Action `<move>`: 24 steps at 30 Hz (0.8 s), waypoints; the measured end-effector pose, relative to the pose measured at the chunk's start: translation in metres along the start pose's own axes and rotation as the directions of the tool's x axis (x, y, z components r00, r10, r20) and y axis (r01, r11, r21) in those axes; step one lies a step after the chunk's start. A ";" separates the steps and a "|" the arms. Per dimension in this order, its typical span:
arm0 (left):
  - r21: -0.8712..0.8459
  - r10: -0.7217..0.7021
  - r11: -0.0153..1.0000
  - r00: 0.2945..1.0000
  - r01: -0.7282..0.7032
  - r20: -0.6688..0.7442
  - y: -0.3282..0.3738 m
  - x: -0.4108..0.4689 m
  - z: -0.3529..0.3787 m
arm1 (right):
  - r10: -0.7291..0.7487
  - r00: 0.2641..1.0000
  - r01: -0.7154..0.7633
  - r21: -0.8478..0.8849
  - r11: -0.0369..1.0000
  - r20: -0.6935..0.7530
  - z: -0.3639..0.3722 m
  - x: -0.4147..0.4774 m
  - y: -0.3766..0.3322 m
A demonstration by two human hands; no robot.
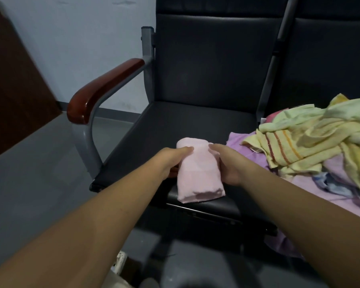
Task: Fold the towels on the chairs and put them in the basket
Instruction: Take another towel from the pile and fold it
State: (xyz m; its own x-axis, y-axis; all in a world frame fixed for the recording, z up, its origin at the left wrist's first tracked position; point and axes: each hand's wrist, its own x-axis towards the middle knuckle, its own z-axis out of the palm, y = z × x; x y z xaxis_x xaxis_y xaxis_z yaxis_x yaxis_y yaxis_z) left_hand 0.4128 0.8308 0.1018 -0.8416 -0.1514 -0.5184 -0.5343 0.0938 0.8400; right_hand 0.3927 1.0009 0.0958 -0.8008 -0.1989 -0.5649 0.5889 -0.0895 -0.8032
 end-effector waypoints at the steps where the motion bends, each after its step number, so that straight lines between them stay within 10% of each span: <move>1: -0.009 -0.002 1.000 1.000 0.002 -0.002 0.000 0.001 0.000 | -0.004 1.000 0.004 0.005 1.000 -0.005 0.003 0.000 0.002; 11: -0.219 0.275 0.935 0.960 -0.279 -0.047 0.022 -0.024 -0.041 | -0.399 0.914 0.374 -0.240 0.896 -0.067 0.044 -0.009 -0.004; 24: -0.515 0.332 0.750 0.909 -0.416 -0.251 0.012 -0.103 -0.191 | -0.542 0.777 0.627 -0.308 0.716 0.321 0.194 -0.052 -0.035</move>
State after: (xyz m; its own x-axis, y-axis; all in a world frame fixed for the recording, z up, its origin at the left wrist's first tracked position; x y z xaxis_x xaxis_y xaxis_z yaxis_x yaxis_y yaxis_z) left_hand 0.5085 0.6599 0.1957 -0.9229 -0.3536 -0.1525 -0.0102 -0.3736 0.9275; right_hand 0.4345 0.8248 0.1899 -0.9063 -0.4188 0.0574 -0.1141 0.1115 -0.9872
